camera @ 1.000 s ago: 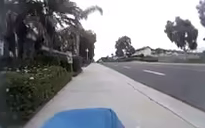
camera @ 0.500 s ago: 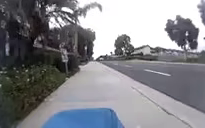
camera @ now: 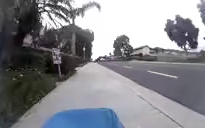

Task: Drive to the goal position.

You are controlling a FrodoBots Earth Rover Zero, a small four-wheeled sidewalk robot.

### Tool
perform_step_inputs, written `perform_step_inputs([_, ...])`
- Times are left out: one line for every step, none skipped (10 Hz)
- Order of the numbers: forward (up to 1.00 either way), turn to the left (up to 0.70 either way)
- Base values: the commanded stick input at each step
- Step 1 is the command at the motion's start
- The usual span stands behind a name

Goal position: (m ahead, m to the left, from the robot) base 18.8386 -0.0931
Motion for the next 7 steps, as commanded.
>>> perform_step_inputs([1.0,0.07])
perform_step_inputs([1.0,0.0])
perform_step_inputs([1.0,0.0])
perform_step_inputs([1.0,0.0])
perform_step_inputs([1.0,0.0])
perform_step_inputs([1.0,0.0])
perform_step_inputs([1.0,0.0])
